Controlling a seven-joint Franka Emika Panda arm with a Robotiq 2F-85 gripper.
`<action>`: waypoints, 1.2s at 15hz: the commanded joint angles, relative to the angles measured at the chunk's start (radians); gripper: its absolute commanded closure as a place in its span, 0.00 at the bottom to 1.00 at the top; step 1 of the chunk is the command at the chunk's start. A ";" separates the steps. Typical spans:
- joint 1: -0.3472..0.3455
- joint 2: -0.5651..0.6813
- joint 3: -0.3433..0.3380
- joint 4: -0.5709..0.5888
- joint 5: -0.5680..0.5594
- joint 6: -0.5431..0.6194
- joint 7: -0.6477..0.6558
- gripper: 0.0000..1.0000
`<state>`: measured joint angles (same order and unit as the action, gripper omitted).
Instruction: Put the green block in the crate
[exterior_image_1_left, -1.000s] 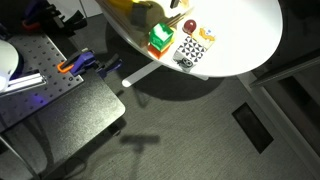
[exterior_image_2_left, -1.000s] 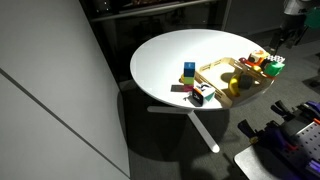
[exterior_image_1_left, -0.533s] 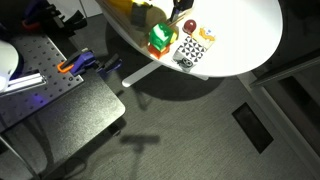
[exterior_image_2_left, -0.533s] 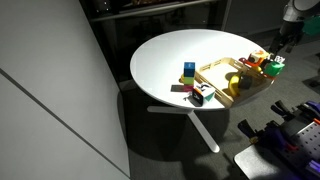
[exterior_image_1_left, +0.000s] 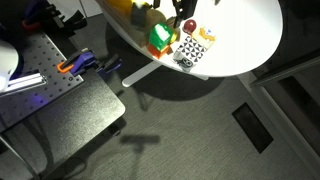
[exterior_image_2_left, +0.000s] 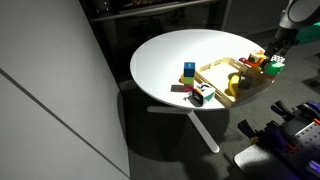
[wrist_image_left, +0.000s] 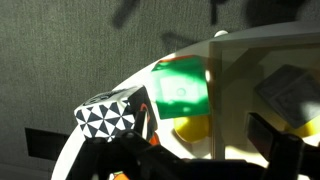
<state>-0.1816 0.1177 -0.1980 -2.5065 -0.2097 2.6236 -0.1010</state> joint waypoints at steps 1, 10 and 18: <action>-0.009 0.023 -0.010 -0.005 -0.016 0.045 -0.021 0.00; -0.013 0.069 -0.028 -0.016 -0.016 0.101 -0.046 0.00; -0.007 0.100 -0.030 -0.019 -0.017 0.123 -0.042 0.53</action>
<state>-0.1832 0.2198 -0.2240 -2.5179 -0.2097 2.7268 -0.1266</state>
